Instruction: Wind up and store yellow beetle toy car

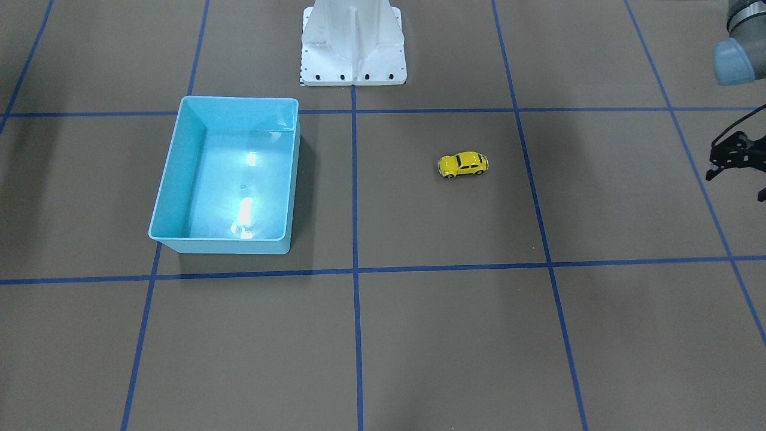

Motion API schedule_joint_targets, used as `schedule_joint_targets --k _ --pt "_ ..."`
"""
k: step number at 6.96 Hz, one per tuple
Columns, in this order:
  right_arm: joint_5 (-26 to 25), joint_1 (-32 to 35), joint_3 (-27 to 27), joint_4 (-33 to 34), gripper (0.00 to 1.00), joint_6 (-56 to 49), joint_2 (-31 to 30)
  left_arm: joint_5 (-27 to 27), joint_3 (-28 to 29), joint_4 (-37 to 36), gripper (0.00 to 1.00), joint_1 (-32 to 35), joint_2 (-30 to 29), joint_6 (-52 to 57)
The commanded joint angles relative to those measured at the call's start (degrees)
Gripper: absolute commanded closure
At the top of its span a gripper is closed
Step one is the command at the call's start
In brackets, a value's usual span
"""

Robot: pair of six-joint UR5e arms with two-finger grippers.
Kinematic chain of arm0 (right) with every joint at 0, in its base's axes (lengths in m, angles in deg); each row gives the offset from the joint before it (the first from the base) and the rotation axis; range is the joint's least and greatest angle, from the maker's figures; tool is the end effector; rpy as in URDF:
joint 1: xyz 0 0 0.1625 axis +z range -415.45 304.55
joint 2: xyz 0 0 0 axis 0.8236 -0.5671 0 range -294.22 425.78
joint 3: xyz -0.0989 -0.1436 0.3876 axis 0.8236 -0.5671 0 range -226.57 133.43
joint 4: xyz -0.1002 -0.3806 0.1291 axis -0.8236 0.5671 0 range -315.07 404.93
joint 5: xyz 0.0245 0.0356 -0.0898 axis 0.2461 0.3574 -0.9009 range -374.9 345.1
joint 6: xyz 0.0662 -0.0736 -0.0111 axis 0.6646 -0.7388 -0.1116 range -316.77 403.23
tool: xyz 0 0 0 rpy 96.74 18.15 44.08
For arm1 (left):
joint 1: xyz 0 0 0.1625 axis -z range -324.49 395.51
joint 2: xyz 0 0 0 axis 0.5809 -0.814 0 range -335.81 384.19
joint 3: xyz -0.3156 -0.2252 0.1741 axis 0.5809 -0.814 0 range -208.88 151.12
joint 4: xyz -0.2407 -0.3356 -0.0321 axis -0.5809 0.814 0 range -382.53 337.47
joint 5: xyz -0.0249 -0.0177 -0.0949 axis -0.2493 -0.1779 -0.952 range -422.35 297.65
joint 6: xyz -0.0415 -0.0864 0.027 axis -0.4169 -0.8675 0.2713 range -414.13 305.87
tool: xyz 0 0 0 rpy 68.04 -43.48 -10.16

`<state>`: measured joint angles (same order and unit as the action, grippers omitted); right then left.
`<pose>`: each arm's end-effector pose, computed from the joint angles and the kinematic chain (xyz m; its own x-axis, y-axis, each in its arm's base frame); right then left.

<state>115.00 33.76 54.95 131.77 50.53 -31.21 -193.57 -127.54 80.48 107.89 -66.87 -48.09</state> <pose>0.0632 -0.4491 0.6159 0.7614 0.0303 0.6475 -0.0838 0.9951 0.0519 0.0915 -0.5116 0.5518 0.6069 0.5602 -0.5638 -0.3450 0.8248 0.4480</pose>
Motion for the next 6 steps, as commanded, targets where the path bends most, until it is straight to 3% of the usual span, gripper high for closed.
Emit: schedule_joint_targets --k 1,3,4,5,6 --pt "0.0 0.0 0.0 0.0 0.00 0.0 0.0 0.3 -5.1 -0.2 0.00 -9.6 0.0 0.0" --pt "0.0 0.0 0.1 0.0 0.00 0.0 0.0 4.1 -9.8 -3.3 0.00 -20.8 -1.5 0.0" --pt "0.0 0.0 0.1 0.0 0.00 0.0 -0.1 5.1 -11.4 -9.8 0.00 -27.3 -5.1 0.0" --pt "0.0 0.0 0.1 0.0 0.00 0.0 0.0 5.4 -11.3 -15.9 0.00 -29.2 -10.6 0.1" --pt "0.0 0.0 0.2 0.0 0.00 0.0 -0.1 9.3 -11.4 -21.9 0.00 -32.5 -14.6 0.1"
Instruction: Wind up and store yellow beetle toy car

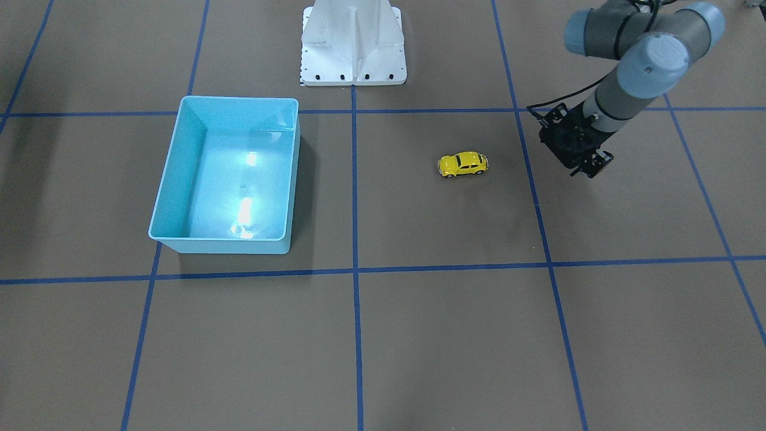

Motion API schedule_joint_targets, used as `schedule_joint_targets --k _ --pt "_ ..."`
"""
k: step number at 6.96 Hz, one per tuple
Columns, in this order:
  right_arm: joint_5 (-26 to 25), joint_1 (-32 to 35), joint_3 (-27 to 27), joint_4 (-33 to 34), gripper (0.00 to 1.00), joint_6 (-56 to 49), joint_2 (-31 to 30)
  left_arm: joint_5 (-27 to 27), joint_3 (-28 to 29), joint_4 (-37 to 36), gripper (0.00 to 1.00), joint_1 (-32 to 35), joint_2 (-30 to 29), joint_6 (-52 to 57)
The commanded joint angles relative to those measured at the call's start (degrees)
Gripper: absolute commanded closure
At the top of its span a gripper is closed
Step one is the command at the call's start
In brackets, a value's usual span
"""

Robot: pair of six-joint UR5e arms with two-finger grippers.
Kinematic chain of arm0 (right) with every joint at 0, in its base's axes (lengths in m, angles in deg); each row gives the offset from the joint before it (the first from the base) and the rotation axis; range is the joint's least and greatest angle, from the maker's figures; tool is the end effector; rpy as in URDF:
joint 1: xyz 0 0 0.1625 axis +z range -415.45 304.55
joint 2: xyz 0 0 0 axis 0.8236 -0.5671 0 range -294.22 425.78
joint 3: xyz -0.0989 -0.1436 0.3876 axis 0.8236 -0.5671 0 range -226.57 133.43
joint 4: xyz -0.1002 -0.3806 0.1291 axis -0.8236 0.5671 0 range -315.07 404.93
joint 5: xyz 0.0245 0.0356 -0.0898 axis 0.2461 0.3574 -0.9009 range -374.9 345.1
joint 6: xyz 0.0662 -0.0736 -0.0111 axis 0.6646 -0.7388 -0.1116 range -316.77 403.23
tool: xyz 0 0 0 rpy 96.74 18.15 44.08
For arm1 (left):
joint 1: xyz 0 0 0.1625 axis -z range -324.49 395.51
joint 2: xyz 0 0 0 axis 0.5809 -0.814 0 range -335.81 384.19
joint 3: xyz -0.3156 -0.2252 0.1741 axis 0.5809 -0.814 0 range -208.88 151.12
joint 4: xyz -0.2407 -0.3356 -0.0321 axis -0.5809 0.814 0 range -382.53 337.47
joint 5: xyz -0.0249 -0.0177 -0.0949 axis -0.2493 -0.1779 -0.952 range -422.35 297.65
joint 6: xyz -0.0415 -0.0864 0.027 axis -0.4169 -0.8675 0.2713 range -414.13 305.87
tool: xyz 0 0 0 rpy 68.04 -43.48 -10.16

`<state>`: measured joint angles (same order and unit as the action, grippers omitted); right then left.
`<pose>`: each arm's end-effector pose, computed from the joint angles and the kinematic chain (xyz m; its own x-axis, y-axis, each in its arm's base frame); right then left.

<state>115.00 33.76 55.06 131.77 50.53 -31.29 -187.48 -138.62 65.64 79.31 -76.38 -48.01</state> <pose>0.0632 -0.4485 0.6156 0.7614 0.0300 0.6476 -0.0838 0.9951 0.0524 0.3393 -0.4306 0.4064 0.2984 0.8406 -0.4521 -0.6701 0.5218 0.5279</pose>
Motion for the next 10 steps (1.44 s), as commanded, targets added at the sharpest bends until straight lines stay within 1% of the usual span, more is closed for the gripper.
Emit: schedule_joint_targets --k 1,2,3,4,5,6,7,10 --pt "0.0 0.0 0.2 0.0 0.00 0.0 -0.2 11.2 -0.8 -10.2 0.00 -9.2 -6.6 0.0" --pt "0.0 0.0 0.2 0.1 0.00 0.0 -0.3 16.3 -0.7 -11.9 0.00 -12.8 -8.8 0.3" --pt "0.0 0.0 0.3 0.0 0.00 0.0 -0.3 20.4 -0.6 -18.7 0.00 -13.8 -13.1 1.7" --pt "0.1 0.0 0.3 0.1 0.00 0.0 -0.4 25.7 0.2 -23.6 0.00 -17.5 -17.1 4.9" --pt "0.1 0.0 0.3 0.0 0.00 0.0 -0.4 31.7 0.7 -25.7 0.00 -20.5 -19.5 5.9" --pt "0.0 0.0 0.4 0.1 0.00 0.0 -0.4 33.4 3.7 -28.3 0.00 -21.1 -22.6 6.0" --pt "0.0 0.0 0.3 0.1 0.00 0.0 -0.4 33.6 5.8 -29.7 0.00 -22.7 -24.7 6.4" --pt "0.0 0.0 0.4 0.1 0.00 0.0 -0.5 33.3 12.1 -30.2 0.00 -22.6 -29.5 7.0"
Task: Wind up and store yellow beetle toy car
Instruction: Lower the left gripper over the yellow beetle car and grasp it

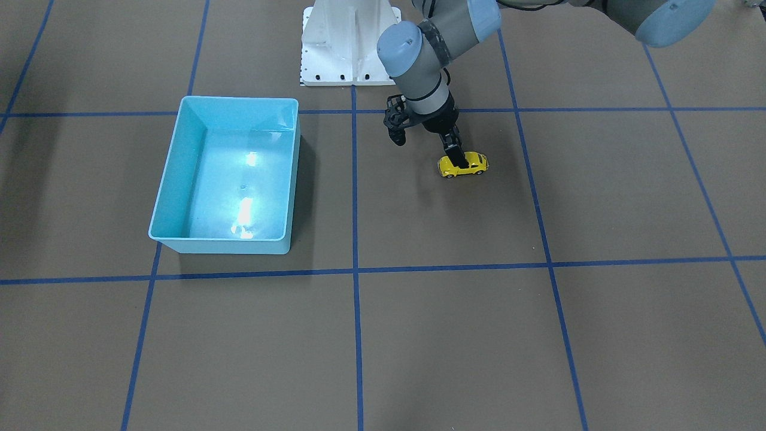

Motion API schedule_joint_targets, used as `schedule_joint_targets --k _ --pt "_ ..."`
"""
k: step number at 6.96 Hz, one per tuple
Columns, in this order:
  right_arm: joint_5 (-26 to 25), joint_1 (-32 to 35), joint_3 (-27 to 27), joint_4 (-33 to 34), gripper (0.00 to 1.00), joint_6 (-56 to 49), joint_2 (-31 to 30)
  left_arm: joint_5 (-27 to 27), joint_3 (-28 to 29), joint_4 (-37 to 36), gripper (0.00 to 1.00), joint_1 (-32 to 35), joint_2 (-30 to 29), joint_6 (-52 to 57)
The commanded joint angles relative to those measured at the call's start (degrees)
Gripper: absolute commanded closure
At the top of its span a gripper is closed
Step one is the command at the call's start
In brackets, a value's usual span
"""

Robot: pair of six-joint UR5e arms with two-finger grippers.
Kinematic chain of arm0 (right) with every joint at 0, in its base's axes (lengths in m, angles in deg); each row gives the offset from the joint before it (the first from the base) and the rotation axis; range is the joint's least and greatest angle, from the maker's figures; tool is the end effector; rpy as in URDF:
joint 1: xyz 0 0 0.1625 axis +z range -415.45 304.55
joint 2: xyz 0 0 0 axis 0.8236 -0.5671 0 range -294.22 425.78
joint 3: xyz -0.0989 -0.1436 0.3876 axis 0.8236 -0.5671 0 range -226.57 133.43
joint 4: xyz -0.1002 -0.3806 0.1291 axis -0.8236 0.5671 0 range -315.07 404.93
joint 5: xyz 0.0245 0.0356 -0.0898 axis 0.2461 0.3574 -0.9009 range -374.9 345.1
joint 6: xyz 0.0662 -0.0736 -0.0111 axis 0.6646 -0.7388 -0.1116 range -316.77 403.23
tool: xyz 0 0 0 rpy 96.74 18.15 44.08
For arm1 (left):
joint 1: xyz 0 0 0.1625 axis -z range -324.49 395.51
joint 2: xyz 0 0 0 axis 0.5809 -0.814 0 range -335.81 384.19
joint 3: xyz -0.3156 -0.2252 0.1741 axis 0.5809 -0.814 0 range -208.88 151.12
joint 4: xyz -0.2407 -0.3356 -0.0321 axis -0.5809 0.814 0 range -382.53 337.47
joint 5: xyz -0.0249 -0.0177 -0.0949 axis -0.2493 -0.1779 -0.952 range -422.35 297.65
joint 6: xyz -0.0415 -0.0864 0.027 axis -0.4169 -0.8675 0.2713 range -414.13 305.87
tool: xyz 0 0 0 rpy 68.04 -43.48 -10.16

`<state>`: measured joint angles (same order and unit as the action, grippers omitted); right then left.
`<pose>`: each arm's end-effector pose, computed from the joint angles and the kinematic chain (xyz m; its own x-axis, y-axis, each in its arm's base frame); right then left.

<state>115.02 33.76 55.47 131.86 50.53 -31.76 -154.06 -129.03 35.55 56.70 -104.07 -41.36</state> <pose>0.0632 -0.4450 0.6158 0.7612 0.0317 0.6477 -0.0838 0.9952 0.0498 0.5565 -0.3554 0.2701 0.1470 0.9885 0.0349 -0.9501 0.1314 0.2830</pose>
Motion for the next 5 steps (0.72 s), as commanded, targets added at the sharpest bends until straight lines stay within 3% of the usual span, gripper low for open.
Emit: schedule_joint_targets --k 1,4,5 --pt "0.0 0.0 0.0 0.0 0.00 0.0 0.0 -0.4 5.2 -0.2 0.00 0.6 -3.9 3.5" --pt "0.0 0.0 0.1 0.0 0.00 0.0 0.0 -4.7 8.9 -0.2 0.00 3.1 -4.5 8.4" --pt "0.0 0.0 0.1 0.0 0.00 0.0 0.0 -9.1 10.0 -0.2 0.00 4.1 -4.5 8.8"
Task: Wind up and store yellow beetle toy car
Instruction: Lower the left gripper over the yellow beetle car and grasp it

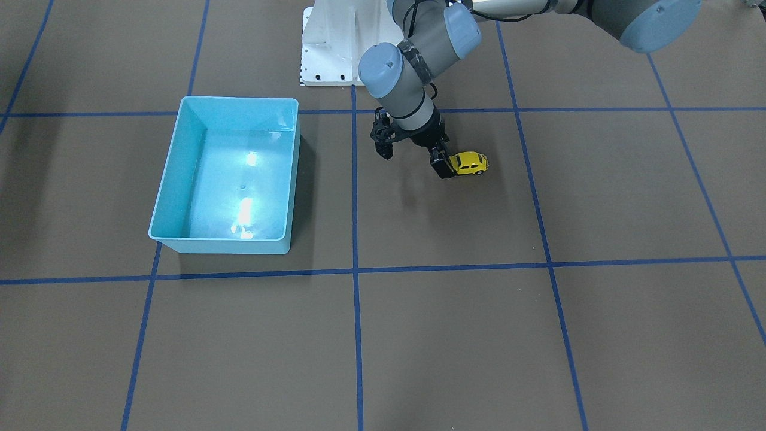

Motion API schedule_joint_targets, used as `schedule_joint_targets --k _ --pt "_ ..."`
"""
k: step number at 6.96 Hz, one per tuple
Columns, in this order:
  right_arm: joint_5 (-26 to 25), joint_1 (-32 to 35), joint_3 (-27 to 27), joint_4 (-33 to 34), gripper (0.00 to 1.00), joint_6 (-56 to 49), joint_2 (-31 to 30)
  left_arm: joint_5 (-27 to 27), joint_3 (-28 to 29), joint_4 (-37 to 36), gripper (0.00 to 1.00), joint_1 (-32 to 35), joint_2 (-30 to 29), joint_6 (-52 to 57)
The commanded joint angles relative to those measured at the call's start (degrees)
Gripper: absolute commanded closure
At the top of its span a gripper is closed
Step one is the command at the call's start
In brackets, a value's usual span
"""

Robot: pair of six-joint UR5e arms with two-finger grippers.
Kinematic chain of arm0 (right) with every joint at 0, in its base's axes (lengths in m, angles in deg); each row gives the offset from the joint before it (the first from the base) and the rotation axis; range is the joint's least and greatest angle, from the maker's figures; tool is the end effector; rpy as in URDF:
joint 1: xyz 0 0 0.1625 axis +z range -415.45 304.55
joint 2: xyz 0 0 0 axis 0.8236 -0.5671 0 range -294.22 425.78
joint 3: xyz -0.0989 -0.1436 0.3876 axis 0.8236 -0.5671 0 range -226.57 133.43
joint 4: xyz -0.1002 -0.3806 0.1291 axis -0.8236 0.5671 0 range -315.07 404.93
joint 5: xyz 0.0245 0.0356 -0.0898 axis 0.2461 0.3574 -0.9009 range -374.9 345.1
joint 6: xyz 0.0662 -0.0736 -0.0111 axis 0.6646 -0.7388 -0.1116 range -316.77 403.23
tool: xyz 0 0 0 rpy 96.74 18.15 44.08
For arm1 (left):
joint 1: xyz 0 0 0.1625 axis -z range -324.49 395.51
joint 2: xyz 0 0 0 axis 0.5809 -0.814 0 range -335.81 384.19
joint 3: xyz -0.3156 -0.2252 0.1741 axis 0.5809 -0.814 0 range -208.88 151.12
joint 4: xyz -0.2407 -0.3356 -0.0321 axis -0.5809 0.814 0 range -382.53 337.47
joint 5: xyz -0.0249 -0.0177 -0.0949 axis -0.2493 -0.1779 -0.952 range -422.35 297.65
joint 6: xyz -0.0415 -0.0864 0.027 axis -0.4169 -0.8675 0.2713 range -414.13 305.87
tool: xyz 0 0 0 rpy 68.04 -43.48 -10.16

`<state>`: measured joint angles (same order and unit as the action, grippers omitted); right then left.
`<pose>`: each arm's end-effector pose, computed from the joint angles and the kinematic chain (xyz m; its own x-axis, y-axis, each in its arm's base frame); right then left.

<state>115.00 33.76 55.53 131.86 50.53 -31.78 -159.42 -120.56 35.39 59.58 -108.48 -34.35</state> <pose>0.0633 -0.4448 0.6154 0.7614 0.0312 0.6475 -0.0838 0.9952 0.0505 0.5778 -0.3906 0.2763 0.0565 0.9976 -0.0413 -0.9685 0.0648 0.2405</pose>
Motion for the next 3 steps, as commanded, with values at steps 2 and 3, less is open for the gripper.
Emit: schedule_joint_targets --k 2,3 --pt "0.0 0.1 -0.1 0.0 0.00 0.0 0.0 -4.3 2.0 0.3 0.00 1.0 -0.1 1.6" --pt "0.0 0.0 -0.1 0.0 0.00 0.0 0.0 -4.3 2.2 0.9 0.01 1.0 -0.1 1.6"
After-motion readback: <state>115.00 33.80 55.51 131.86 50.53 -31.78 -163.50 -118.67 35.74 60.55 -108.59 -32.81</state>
